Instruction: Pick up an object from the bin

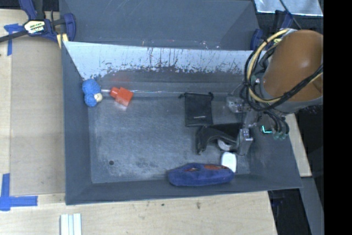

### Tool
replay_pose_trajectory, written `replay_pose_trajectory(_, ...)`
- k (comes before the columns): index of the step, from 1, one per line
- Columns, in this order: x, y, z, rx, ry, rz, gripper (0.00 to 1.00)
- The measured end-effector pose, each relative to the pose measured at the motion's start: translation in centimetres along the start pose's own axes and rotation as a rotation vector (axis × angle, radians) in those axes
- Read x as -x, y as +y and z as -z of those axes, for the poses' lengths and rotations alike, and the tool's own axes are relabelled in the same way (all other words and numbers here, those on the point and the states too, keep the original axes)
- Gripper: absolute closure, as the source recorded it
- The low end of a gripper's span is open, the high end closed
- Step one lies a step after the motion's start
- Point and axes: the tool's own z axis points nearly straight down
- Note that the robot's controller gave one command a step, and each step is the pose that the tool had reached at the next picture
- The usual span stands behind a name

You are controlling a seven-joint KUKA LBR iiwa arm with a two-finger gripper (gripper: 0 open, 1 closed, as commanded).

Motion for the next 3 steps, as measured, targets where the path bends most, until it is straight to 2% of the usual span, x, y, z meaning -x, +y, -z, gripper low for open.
replay_pose_trajectory(1,-1.2,2.2,-9.7,0.0,-0.016,-0.093,0.0)
replay_pose_trajectory(2,-1.1,2.2,-9.5,0.0,-0.018,-0.089,1.0)
replay_pose_trajectory(3,-3.0,11.4,1.0,0.004,-0.008,-0.109,1.0)
